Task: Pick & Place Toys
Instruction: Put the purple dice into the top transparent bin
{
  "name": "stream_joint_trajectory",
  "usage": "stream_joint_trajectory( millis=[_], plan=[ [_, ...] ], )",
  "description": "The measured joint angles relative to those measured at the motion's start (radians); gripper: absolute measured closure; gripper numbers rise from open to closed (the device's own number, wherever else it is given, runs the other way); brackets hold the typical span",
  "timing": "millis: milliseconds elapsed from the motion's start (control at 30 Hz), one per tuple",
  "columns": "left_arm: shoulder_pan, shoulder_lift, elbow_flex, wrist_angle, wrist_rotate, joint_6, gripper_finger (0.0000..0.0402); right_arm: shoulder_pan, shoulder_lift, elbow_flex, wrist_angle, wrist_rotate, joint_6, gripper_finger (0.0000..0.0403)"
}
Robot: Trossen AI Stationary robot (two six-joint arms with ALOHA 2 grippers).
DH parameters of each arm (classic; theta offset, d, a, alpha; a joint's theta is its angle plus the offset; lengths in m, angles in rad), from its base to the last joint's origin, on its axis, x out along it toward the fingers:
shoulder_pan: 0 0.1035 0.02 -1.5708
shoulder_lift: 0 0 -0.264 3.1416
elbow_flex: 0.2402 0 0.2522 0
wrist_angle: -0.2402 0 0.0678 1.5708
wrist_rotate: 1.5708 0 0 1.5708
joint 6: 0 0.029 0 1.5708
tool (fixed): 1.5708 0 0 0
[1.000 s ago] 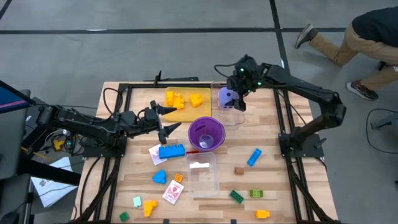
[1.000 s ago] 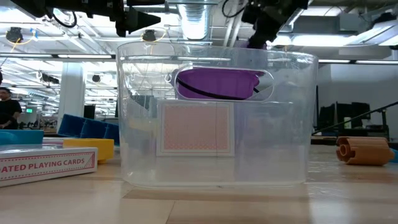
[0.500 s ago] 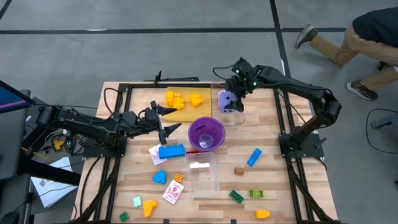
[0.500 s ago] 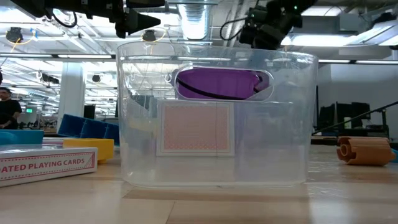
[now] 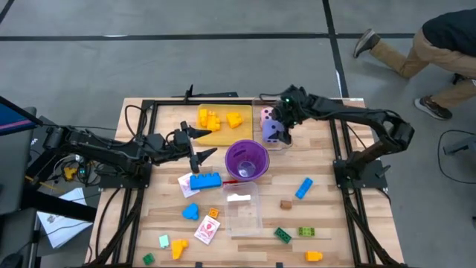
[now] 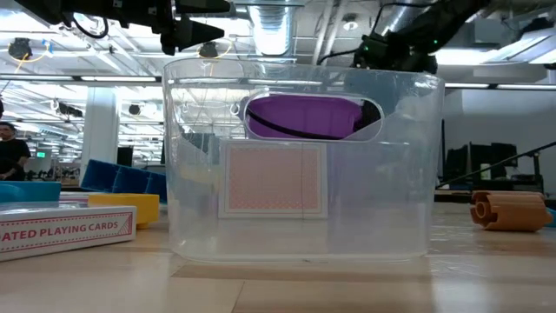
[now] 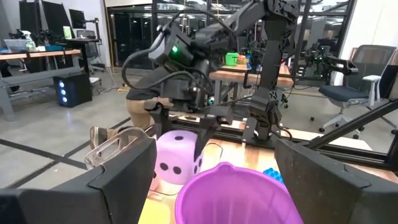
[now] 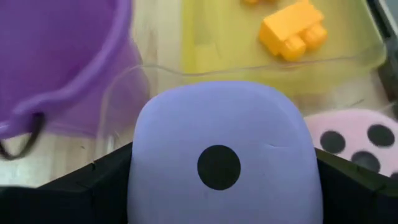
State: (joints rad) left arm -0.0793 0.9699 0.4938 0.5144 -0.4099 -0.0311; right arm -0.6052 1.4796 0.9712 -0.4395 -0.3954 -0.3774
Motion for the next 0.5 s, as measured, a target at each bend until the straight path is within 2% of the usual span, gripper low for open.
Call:
stream_joint_trajectory(
  millis=[500],
  plan=[
    [0.0, 0.0, 0.0, 0.001, 0.0, 0.0, 0.0079, 0.004, -0.001, -0.123, 0.142, 0.0, 0.03, 0.0043]
  ],
)
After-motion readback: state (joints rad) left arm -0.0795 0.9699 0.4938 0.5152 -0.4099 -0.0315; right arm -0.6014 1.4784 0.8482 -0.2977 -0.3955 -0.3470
